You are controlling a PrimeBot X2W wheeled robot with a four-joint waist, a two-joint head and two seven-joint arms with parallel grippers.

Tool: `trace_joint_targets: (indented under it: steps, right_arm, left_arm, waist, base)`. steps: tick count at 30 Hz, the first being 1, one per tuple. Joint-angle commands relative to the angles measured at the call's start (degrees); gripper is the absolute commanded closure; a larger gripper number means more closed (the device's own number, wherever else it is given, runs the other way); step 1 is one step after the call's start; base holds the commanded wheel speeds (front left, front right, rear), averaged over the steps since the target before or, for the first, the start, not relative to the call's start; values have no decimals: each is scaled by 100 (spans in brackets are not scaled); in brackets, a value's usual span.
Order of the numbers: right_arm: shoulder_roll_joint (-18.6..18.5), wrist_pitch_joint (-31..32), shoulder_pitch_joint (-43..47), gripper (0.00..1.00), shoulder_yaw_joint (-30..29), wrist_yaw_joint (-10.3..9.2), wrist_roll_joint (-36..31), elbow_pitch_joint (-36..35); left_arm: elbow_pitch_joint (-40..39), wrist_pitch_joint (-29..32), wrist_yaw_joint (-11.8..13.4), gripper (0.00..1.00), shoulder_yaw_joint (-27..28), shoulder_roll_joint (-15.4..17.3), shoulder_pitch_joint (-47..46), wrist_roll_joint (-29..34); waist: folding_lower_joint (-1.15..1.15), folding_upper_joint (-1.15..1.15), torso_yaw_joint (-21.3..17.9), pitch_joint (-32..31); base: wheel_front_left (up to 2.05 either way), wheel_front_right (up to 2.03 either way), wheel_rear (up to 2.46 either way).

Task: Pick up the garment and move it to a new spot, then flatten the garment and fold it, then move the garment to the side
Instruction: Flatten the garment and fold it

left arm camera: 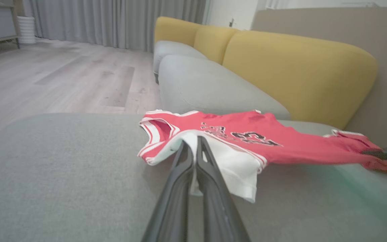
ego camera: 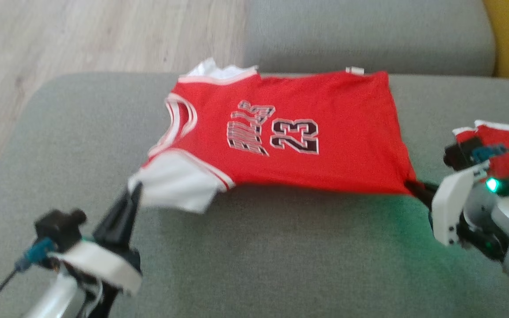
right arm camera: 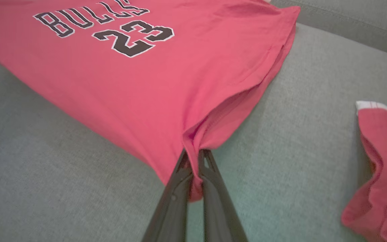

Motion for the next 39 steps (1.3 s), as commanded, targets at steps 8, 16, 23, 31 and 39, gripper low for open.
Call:
trace_joint_targets:
  steps: [8, 16, 23, 31, 39]
  right_arm:
    - [-562, 534, 630, 100, -6, 39, 645, -752]
    - [-735, 559, 852, 100, -309, 39, 624, -1280]
    - [-469, 689, 628, 100, -805, 39, 467, -1181]
    - [-216, 943, 337, 100, -1134, 39, 283, -1043]
    - [86, 1307, 109, 100, -1269, 39, 28, -799]
  left_arm:
    - [-1227, 496, 285, 100, 138, 765, 686, -153]
    - [-1993, 773, 591, 100, 214, 1017, 888, -172]
    - [-1844, 871, 526, 100, 232, 1019, 329, -31]
    - [-1344, 945, 306, 100, 243, 972, -426, 75]
    - [-674, 1128, 28, 100, 50, 896, -1173, 233]
  waist:
    - [1, 0, 3, -446]
    - [1, 0, -131, -348]
    - [1, 0, -318, -77]
    - [1, 0, -420, 214]
    - [1, 0, -517, 445]
  base:
    - [0, 0, 0]
    - [0, 0, 0]
    - [0, 0, 0]
    - [0, 0, 0]
    - [0, 0, 0]
